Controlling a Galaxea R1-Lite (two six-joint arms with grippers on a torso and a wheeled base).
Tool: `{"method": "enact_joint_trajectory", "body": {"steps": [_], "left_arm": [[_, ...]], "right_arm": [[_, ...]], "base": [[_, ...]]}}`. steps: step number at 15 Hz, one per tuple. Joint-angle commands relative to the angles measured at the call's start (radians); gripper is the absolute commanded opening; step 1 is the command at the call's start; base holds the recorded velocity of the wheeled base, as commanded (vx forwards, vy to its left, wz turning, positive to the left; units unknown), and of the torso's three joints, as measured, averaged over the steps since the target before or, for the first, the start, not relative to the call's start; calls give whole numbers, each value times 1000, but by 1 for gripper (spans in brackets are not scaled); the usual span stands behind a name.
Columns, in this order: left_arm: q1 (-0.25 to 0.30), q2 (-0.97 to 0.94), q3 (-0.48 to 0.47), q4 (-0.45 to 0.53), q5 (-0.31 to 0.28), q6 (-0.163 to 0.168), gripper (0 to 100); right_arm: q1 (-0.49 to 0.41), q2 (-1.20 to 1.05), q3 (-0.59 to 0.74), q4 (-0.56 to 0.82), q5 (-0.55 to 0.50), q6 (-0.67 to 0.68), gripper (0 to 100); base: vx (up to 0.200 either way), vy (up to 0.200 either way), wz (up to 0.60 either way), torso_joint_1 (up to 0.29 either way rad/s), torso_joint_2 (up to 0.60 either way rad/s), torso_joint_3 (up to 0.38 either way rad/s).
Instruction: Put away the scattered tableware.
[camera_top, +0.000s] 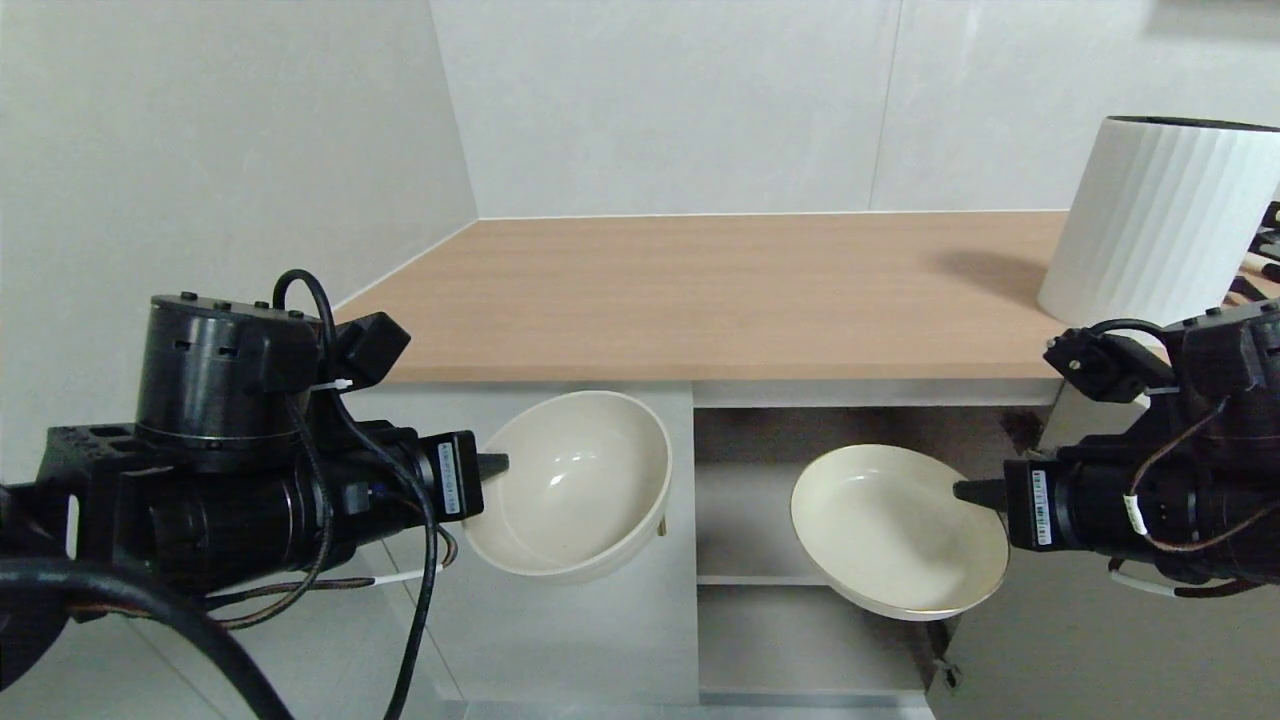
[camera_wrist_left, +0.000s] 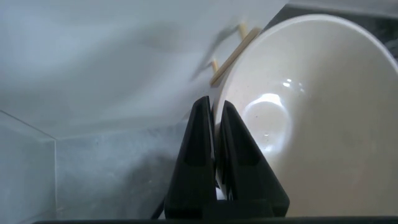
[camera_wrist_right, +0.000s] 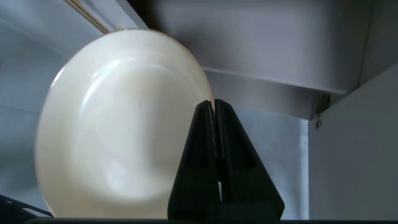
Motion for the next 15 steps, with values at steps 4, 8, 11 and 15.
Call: {"method": "enact_joint_trajectory", "body": {"steps": [4,8,11,15], "left_arm": [[0,2,0,-1,0,-1,0],[0,3,0,-1,0,-1,0],[0,2,0,-1,0,-1,0],[-8,12,0,-1,0,-1,0]], "right_arm": [[1,2,3,-3,0,0,0],[1,2,7,-3,0,-26,0],[1,4,9,-6,1,-27,0],[-7,88,7,-16,6,-27,0]], "base": [[0,0,0,-140,444,306],[0,0,0,-62,251,173],[0,0,0,-6,19,12],[0,0,0,0,0,0]]}}
